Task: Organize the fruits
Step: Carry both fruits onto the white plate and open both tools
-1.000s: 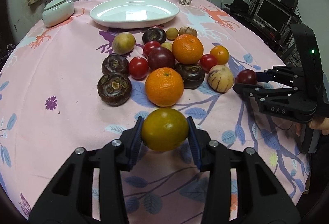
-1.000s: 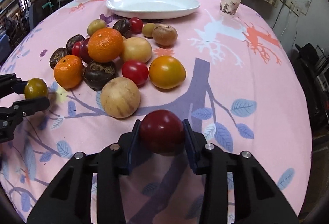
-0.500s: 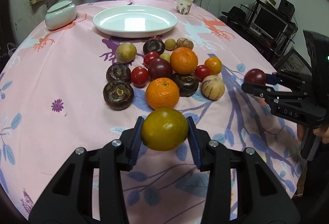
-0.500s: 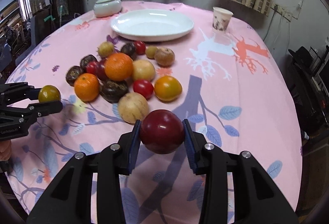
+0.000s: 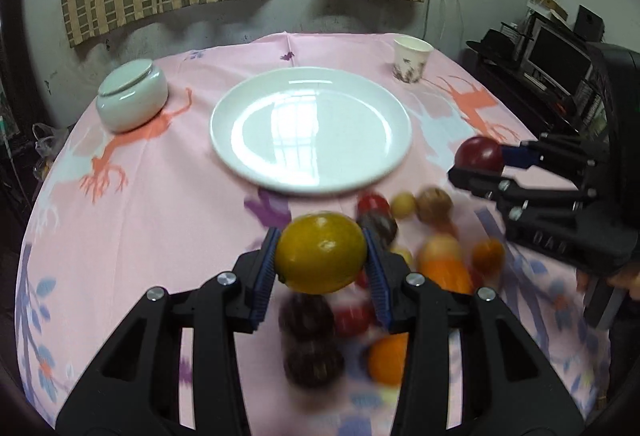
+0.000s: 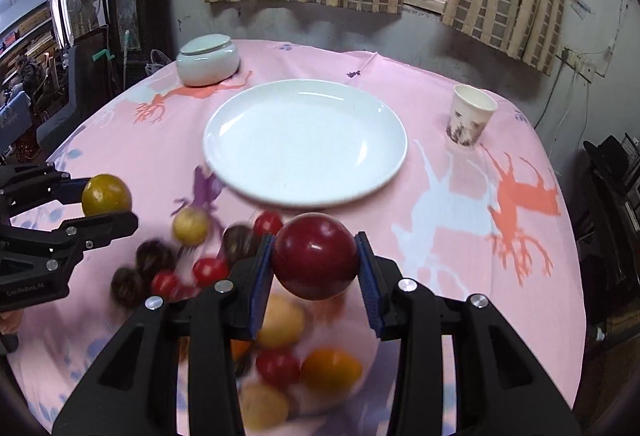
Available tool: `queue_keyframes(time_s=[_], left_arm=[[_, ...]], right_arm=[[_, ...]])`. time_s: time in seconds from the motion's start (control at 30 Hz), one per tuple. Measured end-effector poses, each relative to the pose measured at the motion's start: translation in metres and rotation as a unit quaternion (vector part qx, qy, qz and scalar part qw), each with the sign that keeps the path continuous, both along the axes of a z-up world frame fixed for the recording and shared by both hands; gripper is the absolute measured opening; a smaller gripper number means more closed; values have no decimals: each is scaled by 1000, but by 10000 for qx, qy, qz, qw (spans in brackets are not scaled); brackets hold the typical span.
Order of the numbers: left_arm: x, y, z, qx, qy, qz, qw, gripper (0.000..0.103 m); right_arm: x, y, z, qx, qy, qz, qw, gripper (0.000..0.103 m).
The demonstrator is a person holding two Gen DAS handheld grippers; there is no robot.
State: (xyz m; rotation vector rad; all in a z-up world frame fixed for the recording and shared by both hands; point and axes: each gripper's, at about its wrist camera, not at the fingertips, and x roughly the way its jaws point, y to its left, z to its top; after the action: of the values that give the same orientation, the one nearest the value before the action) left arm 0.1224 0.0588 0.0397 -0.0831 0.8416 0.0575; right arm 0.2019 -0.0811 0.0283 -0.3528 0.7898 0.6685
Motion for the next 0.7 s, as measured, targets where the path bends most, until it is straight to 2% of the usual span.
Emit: queue_keyframes(time_s=[0.2, 0.27, 0.33, 0.37, 0.4, 0.47, 0.63, 0.7], left_arm=[[96, 25, -31, -92, 437, 434, 9981, 42], [113, 28, -42, -81, 567, 473, 9972, 42], [122, 30, -52, -81, 632, 552, 9964, 42], [124, 33, -54, -125, 621, 605, 9962, 44], [122, 35, -53, -188, 564, 672, 9960, 54], [113, 38, -46, -249, 349, 795, 9959, 64], [77, 35, -10, -241, -64, 640, 9976, 74], [56, 34, 3, -320, -234, 593, 9975, 86]], right_arm=[[67, 43, -31, -280, 324, -205, 9989, 40], [81, 50, -41, -248, 547, -216, 9980, 40], [88, 54, -47, -289, 548, -291, 9977, 41], [91, 56, -48, -370, 518, -329, 9974, 45], [90, 57, -47, -451, 422, -361, 9974, 46], [86, 53, -40, -415, 210, -365, 9983, 52], [64, 25, -14, -100, 125, -384, 9991, 53], [51, 9, -6, 112, 186, -417, 9989, 57]])
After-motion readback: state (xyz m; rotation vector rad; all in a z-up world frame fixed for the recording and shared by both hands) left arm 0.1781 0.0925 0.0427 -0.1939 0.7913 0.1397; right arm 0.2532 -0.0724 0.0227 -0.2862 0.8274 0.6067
